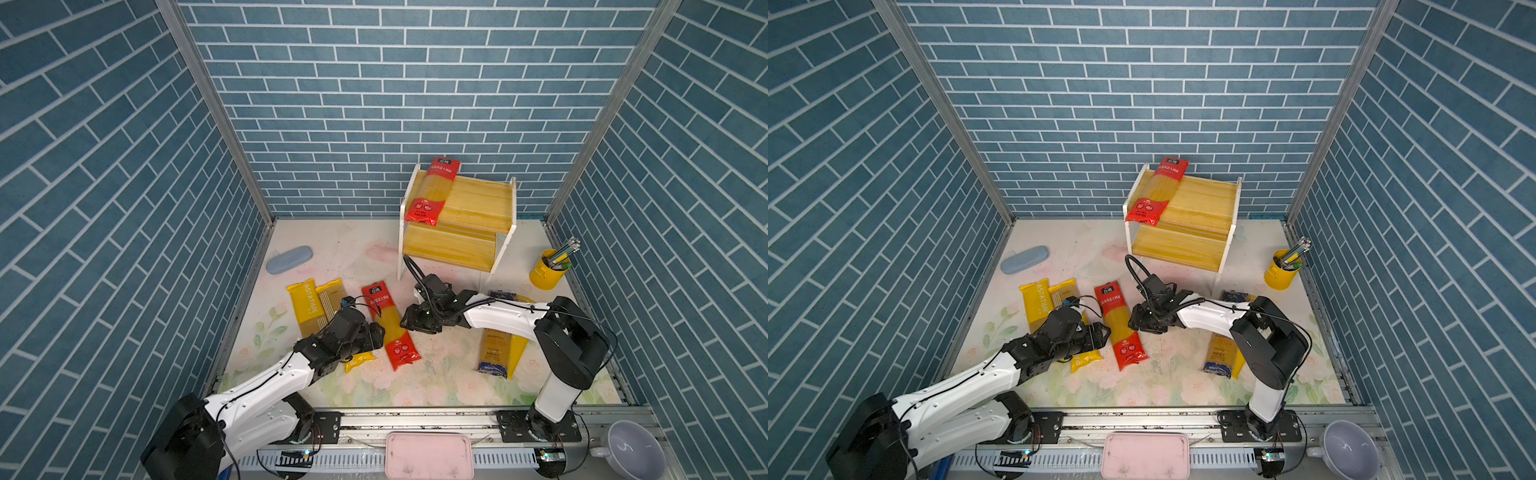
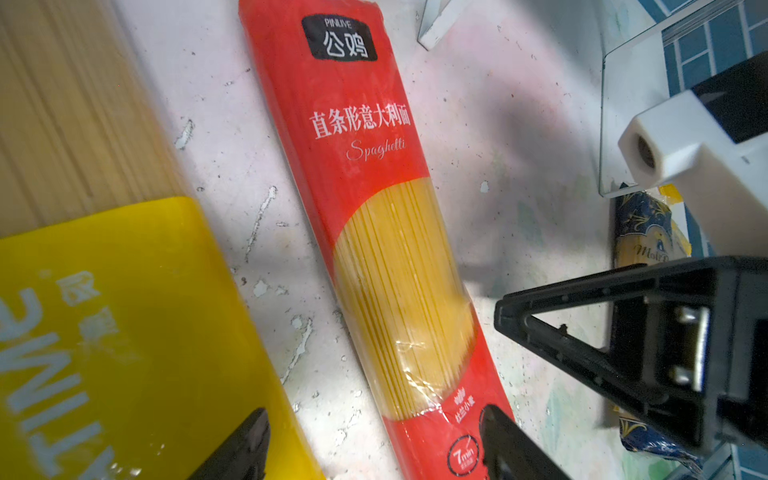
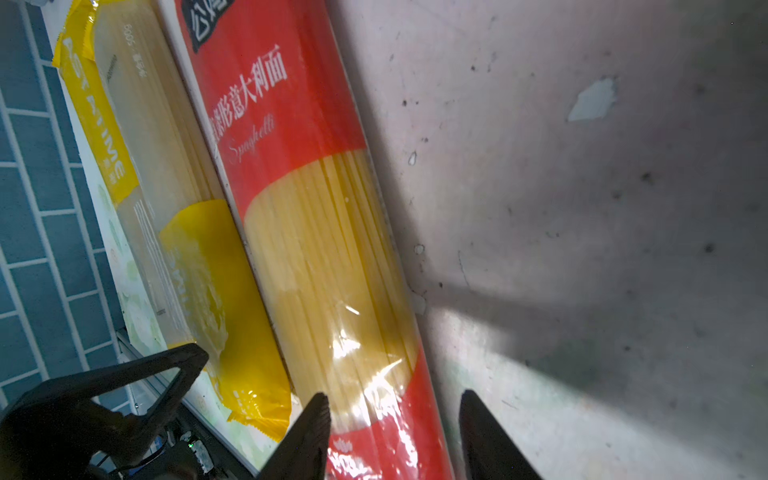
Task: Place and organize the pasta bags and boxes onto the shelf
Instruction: 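Close the right gripper on the red bag's end and tip it upright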
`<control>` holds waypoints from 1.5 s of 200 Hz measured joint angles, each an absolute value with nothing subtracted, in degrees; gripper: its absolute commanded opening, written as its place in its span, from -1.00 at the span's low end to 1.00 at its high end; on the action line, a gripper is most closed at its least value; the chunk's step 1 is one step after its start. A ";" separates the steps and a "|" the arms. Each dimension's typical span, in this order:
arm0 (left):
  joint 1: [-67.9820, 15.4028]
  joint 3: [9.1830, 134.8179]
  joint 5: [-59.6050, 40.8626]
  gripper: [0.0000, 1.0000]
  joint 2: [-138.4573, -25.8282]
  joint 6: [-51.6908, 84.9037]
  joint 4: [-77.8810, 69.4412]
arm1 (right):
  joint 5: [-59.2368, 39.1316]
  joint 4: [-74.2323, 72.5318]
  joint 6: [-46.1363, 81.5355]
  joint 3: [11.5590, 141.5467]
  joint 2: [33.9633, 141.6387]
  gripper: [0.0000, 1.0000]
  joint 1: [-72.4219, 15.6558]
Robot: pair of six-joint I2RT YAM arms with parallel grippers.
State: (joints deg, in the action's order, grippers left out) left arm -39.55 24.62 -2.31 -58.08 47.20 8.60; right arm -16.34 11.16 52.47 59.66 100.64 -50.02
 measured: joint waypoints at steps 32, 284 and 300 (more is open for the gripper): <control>-39.64 26.65 -0.43 0.57 -59.86 46.33 9.76 | -17.34 8.32 52.51 58.89 103.24 0.02 -49.98; -28.25 23.99 -9.10 0.78 -48.51 45.93 4.75 | -23.27 -1.17 56.77 55.16 99.42 -1.00 -52.40; -26.87 22.92 -10.24 0.79 -46.81 47.33 3.95 | -23.38 -1.74 56.77 54.74 99.04 -1.00 -52.47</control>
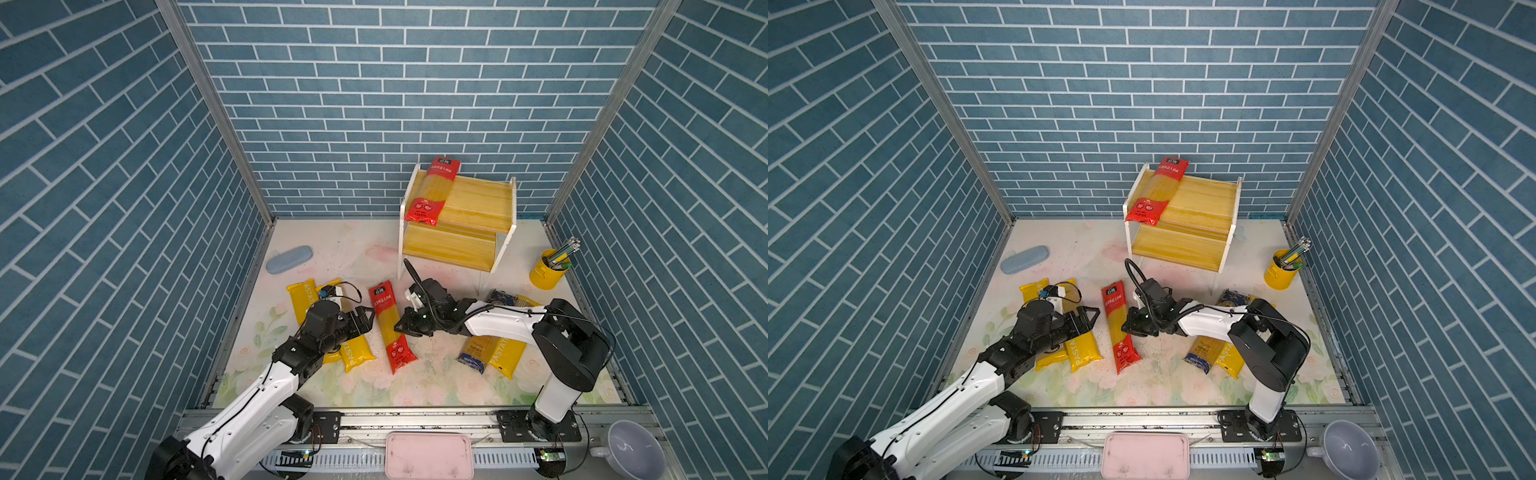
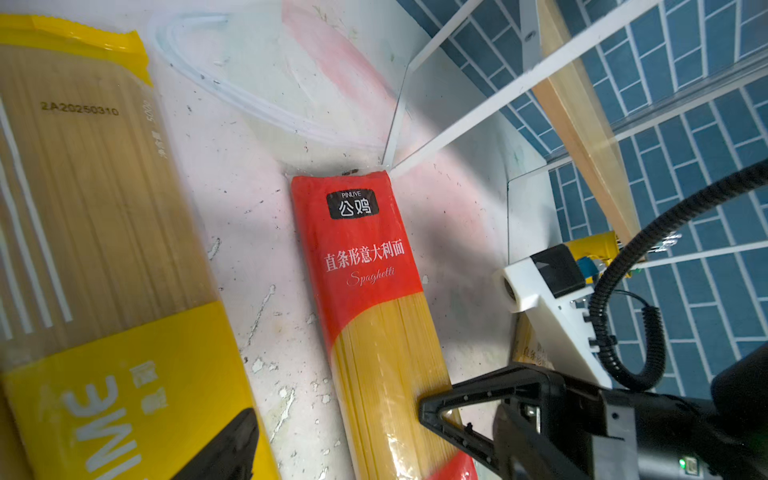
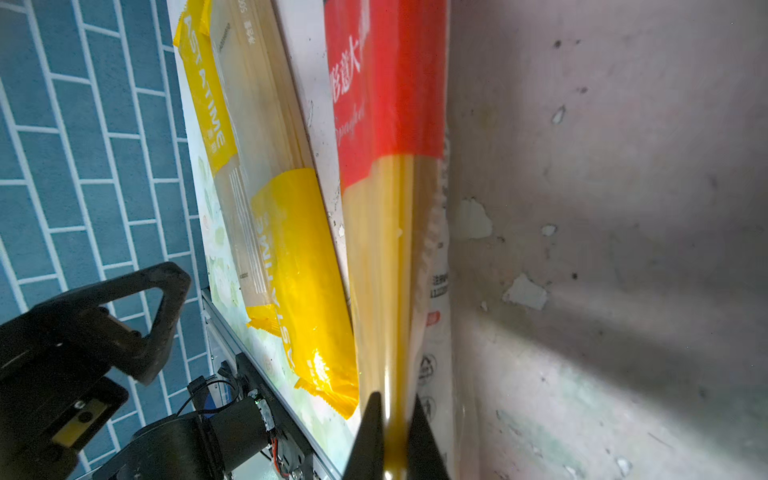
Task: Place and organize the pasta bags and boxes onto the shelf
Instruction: 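Close the right gripper on the red bag's end and tip it upright, then grasp the upright red bag with the left gripper above the right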
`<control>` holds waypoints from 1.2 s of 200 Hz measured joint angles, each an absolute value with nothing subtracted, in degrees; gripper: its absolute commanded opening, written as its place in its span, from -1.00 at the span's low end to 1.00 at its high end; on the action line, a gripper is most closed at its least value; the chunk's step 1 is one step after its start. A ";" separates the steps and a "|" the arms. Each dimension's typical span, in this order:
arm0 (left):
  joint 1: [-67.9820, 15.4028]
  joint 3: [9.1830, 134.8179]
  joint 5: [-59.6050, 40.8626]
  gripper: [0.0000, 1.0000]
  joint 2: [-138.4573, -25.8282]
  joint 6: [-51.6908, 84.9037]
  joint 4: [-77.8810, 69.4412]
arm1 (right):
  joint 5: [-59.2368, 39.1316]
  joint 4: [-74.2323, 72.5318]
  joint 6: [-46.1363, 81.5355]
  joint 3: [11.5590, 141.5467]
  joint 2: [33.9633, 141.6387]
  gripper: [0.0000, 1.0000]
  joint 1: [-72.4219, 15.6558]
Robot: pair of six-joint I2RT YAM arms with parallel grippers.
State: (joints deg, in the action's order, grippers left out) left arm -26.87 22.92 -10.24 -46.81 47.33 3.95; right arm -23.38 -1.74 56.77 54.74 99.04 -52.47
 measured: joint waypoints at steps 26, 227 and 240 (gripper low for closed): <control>-24.62 20.99 -12.73 0.80 -45.80 50.24 0.56 | -23.38 -1.58 56.77 54.52 97.76 -1.00 -52.88; -21.41 11.88 -18.87 0.89 -48.36 66.50 -30.65 | -25.47 -0.80 58.52 60.86 89.36 -1.00 -57.23; -21.26 11.97 -19.42 0.89 -48.62 66.76 -31.51 | -26.06 -1.37 58.72 61.54 88.66 -1.00 -57.28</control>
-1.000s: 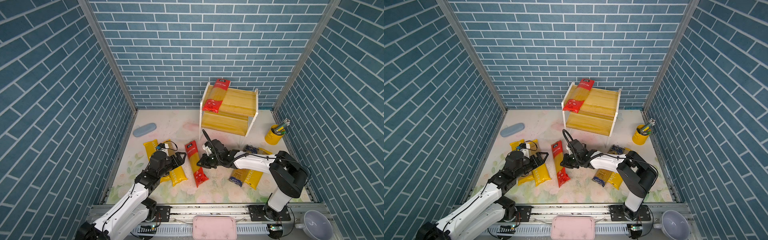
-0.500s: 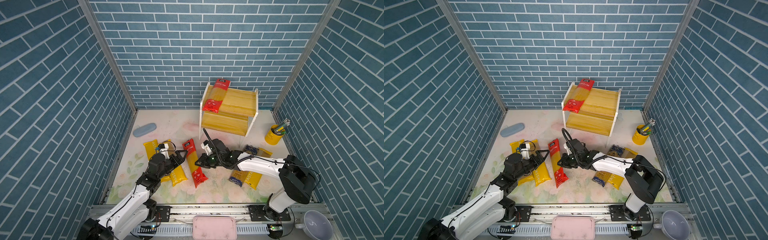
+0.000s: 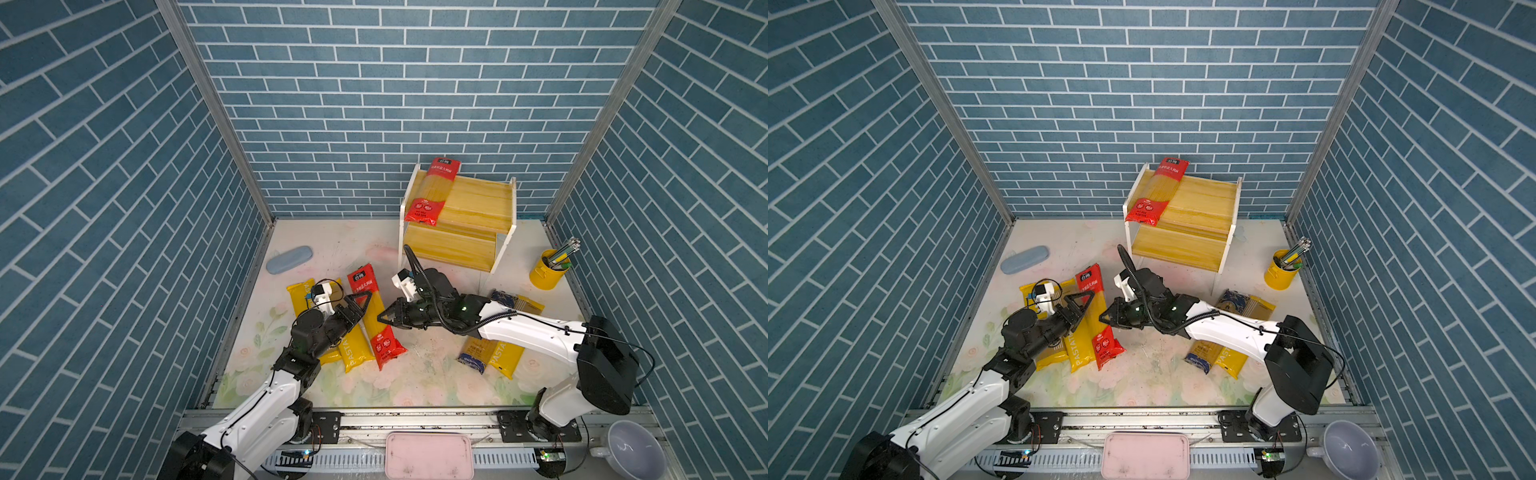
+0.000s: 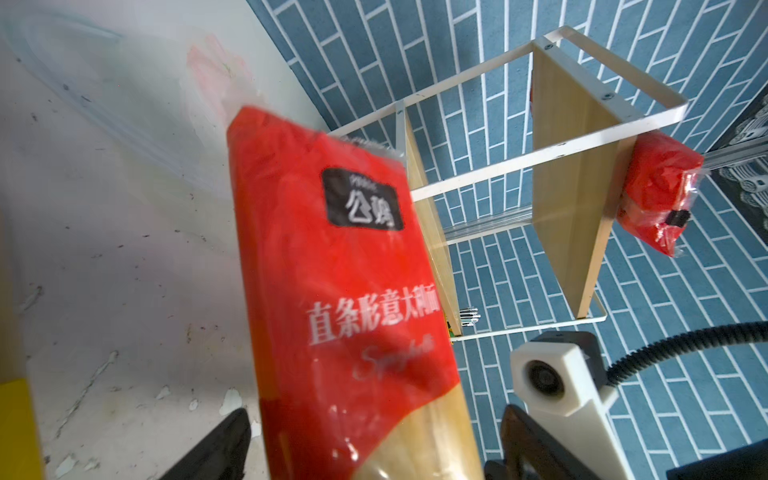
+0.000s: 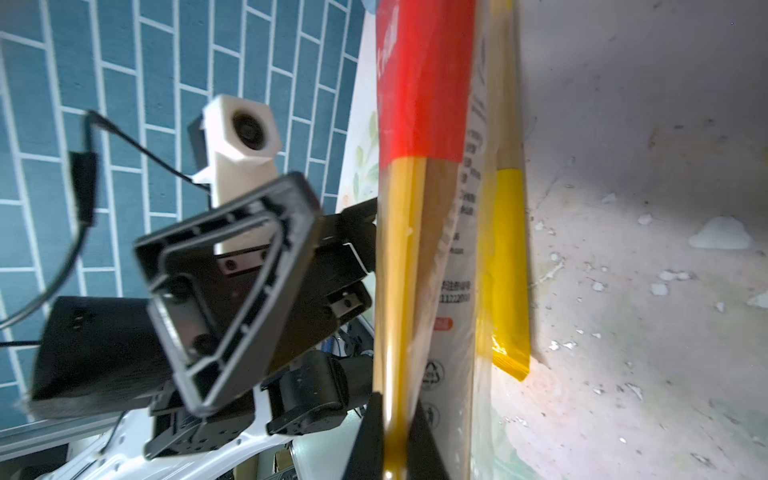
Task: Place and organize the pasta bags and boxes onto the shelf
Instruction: 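Grasp the upright red bag with the left gripper above the right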
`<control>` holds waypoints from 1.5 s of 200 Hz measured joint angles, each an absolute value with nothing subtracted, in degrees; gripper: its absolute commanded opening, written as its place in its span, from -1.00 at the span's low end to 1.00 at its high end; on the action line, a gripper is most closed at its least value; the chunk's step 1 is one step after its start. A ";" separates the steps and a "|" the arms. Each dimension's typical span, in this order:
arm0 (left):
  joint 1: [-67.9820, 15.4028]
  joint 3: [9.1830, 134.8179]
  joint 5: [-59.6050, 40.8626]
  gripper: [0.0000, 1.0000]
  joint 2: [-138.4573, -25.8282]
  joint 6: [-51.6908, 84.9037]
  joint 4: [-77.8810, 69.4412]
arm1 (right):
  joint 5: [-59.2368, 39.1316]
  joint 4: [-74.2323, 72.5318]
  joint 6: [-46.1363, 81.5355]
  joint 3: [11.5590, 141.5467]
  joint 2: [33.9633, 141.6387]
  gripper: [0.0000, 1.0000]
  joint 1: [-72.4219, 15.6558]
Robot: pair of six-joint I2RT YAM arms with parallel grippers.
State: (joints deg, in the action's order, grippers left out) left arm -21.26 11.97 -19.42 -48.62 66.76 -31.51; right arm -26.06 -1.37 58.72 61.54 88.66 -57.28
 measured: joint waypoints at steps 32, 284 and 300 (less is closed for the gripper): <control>-20.12 11.99 -20.69 0.89 -48.36 67.33 -32.97 | -26.50 -1.78 58.74 63.26 87.96 -1.00 -57.28; -17.37 23.79 -25.17 -0.27 -48.38 66.85 -31.38 | -29.21 -10.39 61.54 63.20 85.03 -0.57 -56.66; -17.39 24.32 -25.28 -0.29 -48.16 66.83 -30.22 | -29.17 -11.64 61.60 63.20 85.01 -0.45 -56.40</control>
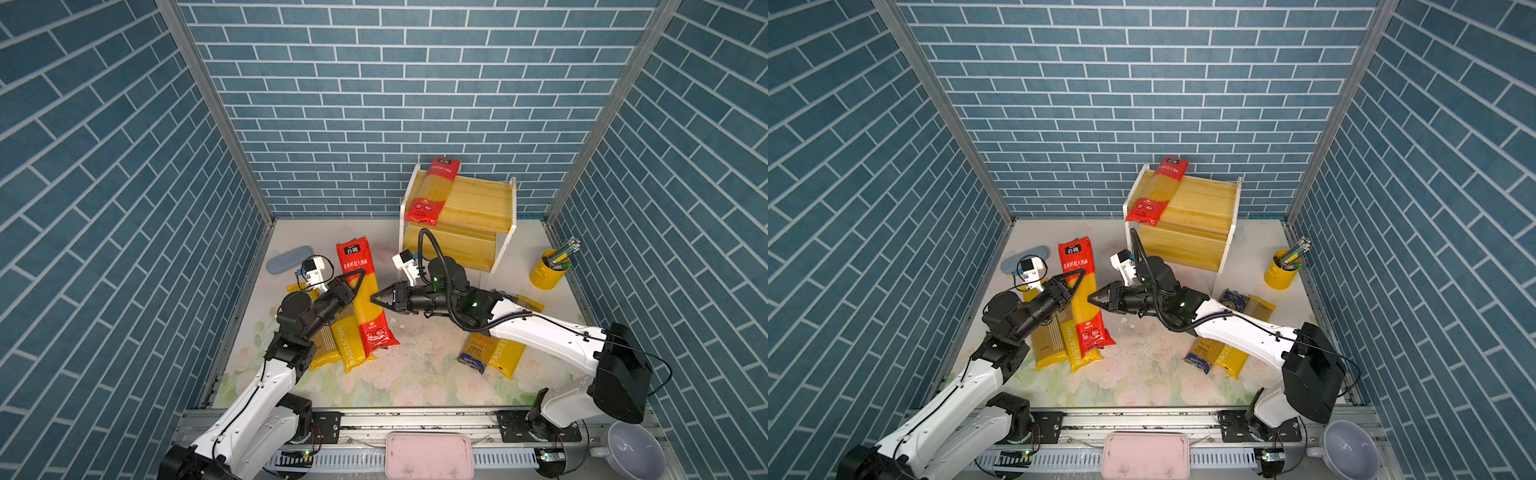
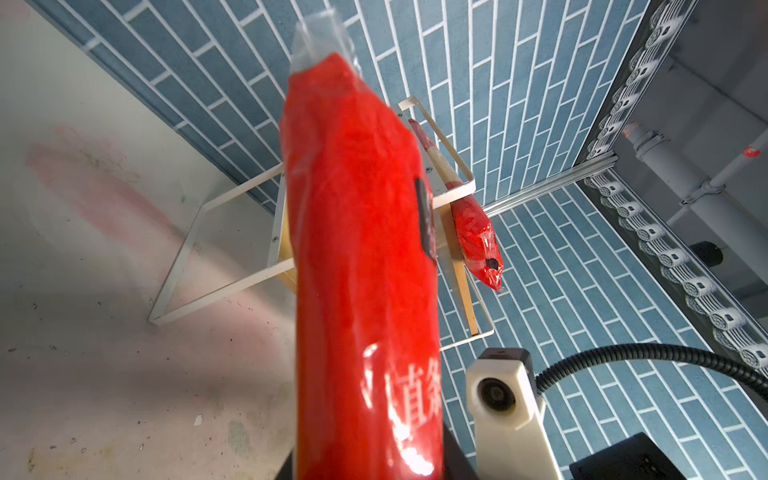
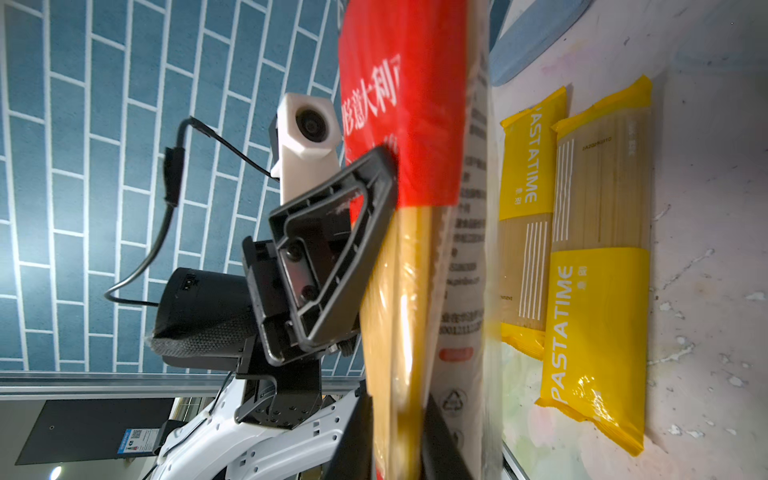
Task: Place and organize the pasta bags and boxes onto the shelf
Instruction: 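Grasp the upright red bag with the left gripper above the right, then hold the red bag upright with both grippers and raise it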
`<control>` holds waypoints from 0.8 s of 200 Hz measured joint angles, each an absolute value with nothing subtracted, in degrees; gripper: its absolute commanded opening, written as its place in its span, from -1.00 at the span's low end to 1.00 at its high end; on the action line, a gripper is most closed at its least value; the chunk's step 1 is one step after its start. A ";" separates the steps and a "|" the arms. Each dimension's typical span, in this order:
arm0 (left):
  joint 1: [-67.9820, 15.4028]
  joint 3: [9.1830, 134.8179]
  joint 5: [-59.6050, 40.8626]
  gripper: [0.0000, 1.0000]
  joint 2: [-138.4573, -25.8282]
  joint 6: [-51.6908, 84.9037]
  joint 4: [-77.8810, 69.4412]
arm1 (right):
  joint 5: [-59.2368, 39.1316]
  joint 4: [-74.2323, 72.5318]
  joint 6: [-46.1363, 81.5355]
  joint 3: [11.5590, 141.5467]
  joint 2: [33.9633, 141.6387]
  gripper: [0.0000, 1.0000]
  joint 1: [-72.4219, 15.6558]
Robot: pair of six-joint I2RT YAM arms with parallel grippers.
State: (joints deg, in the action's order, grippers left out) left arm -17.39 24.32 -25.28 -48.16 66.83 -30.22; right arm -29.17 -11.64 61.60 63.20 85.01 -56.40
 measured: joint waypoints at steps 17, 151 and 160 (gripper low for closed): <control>-17.39 24.75 -25.41 -0.33 -48.16 66.89 -29.54 | -29.02 -12.36 61.63 63.20 84.99 -0.36 -56.29; -18.83 28.62 -25.50 -0.49 -49.74 67.07 -26.11 | -26.41 -10.11 56.27 63.40 86.83 -0.11 -55.96; -19.00 28.71 -25.36 -0.49 -50.02 67.07 -25.93 | -26.35 -9.72 55.81 63.44 86.89 -0.08 -55.92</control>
